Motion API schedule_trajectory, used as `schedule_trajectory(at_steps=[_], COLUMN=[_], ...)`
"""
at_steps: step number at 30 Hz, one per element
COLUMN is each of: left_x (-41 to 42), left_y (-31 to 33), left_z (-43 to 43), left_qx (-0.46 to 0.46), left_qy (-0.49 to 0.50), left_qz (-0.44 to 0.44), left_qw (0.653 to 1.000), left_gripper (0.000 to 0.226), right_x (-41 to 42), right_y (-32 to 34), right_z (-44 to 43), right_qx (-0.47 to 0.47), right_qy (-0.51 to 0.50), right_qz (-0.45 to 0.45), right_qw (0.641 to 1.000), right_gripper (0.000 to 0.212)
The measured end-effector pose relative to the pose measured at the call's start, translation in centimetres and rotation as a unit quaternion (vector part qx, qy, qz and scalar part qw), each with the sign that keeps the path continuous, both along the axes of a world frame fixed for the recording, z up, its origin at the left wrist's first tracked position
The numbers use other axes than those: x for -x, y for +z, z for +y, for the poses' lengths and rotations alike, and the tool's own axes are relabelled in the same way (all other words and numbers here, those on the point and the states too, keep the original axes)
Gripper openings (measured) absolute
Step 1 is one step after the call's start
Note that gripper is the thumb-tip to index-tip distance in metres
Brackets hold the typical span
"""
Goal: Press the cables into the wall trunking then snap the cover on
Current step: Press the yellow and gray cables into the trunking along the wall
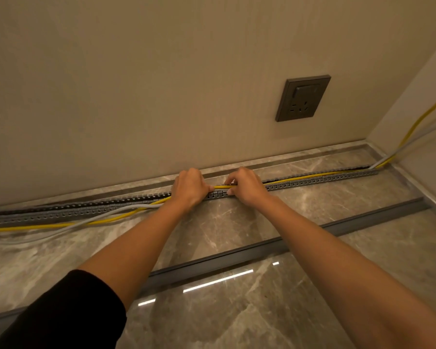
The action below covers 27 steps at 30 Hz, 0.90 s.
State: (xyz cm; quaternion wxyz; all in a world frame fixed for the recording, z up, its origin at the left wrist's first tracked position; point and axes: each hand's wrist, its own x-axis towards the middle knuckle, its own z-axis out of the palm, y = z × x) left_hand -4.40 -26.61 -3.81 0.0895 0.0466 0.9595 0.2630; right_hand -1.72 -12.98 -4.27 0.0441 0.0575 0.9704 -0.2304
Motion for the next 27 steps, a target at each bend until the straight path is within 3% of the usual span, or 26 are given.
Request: schedule_trajectory(at_steps=[13, 16, 20, 27], left_x=[1.2, 0.9, 1.1, 0.6], left_y=[1.2, 0.9, 0.9, 0.6], left_z=[1.3, 1.8, 1.7, 1.8], left_qx=[0.039, 0.056, 0.032, -0.002], left_qy=[0.044, 0.043, 0.063, 0.073], left_qz=[-0.114, -0.108, -0.129, -0.1], left_qw=[0.992, 0.992, 0.989, 0.992], left_gripper=[0.01, 0.021, 0.01, 0.022], right_x=[-0.4, -0.5, -0.7, -0.4], right_y=[-0.2, -0.2, -0.2, 0.1], right_z=[0.3, 0.3, 0.2, 0.2], right_qx=[-0.009, -0.013, -0.014, -0.015], right_qy=[0.006, 0.008, 0.008, 0.012], right_qz=[0.008, 0.003, 0.012, -0.005], right_qw=[1.0, 1.0, 1.0, 1.0], right_gripper=[0.033, 0.032, 0.032, 0.03])
